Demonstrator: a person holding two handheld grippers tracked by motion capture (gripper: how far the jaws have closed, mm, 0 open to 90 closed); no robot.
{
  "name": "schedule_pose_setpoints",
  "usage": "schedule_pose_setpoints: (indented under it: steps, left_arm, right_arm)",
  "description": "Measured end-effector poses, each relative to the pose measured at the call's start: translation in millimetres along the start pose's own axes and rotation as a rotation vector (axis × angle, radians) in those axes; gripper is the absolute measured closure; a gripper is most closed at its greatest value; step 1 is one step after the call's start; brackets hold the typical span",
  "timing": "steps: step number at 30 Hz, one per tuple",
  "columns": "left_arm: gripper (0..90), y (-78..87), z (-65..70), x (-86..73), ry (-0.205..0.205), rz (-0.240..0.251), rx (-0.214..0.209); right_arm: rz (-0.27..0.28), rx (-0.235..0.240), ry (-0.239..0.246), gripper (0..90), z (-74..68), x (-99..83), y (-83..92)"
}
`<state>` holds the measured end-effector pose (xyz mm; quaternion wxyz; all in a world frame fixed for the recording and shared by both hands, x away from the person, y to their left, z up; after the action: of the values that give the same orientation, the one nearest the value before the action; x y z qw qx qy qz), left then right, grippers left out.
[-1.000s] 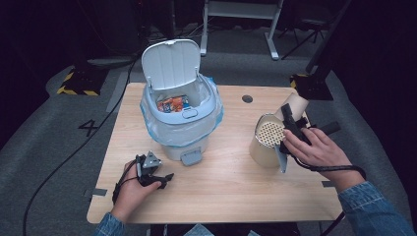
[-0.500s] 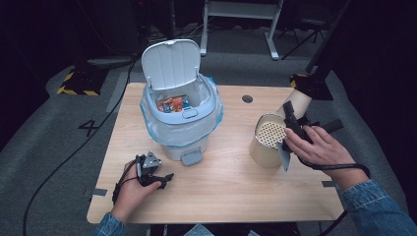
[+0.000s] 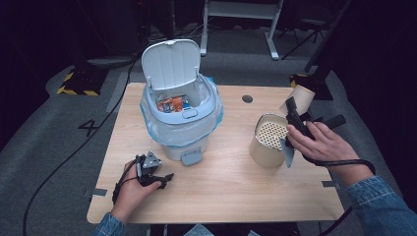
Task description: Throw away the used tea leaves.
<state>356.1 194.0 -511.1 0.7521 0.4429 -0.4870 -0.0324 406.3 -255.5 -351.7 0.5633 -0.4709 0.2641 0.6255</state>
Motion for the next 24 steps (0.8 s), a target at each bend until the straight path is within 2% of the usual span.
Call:
schedule_pose_setpoints:
  steps: [1,2,3,4,5,9,12,18,20,24]
  left_arm:
    - [24.2,0.0,0.0,0.0,0.000,0.000,0.000]
    - [24.3,0.0,0.0,0.0,0.000,0.000,0.000]
    - [24.3,0.0,0.0,0.0,0.000,0.000,0.000]
    - [24.3,0.0,0.0,0.0,0.000,0.000,0.000]
    - [24.3,0.0,0.0,0.0,0.000,0.000,0.000]
    - [24.3,0.0,0.0,0.0,0.000,0.000,0.000]
    - [24.3,-0.1,-0.1,0.0,0.001,0.002,0.000]
    - [24.4,-0.1,0.0,0.0,0.001,0.001,0.000]
    - [24.4,-0.1,-0.1,0.0,0.001,0.002,0.000]
    - [24.4,-0.1,-0.1,0.0,0.001,0.002,0.000]
  right_arm:
    - [-0.047,0.006,-0.025,33.6,0.5,-4.5,-2.7]
    - [-0.047,0.006,-0.025,33.6,0.5,-4.5,-2.7]
    - [0.022,-0.002,0.040,34.0,1.0,5.1,-0.4]
    - [0.026,-0.009,0.037,34.0,2.1,6.0,0.0]
    - [-0.002,-0.009,0.020,34.1,4.0,4.4,-0.7]
    - [0.013,-0.010,0.029,34.0,4.8,7.2,-1.6]
    - [0.004,-0.015,0.031,34.0,6.7,7.5,-2.6]
    - [0.008,-0.016,0.021,33.7,9.5,6.4,-4.0]
    - [0.000,-0.021,-0.002,33.5,9.7,4.5,-3.4]
    - [0.005,-0.008,-0.008,33.3,9.0,2.7,-3.4]
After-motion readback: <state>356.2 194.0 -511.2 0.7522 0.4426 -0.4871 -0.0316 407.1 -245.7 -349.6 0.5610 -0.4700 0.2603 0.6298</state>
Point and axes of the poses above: each handheld gripper's, and its own axes: y roughly backward along the jaws, x roughly out of its top, z roughly to its right, the point moved 1 cm from there along -y, roughly forward along the jaws, and after that the axes turned 9 degrees about -x, right-handed, at the moved point
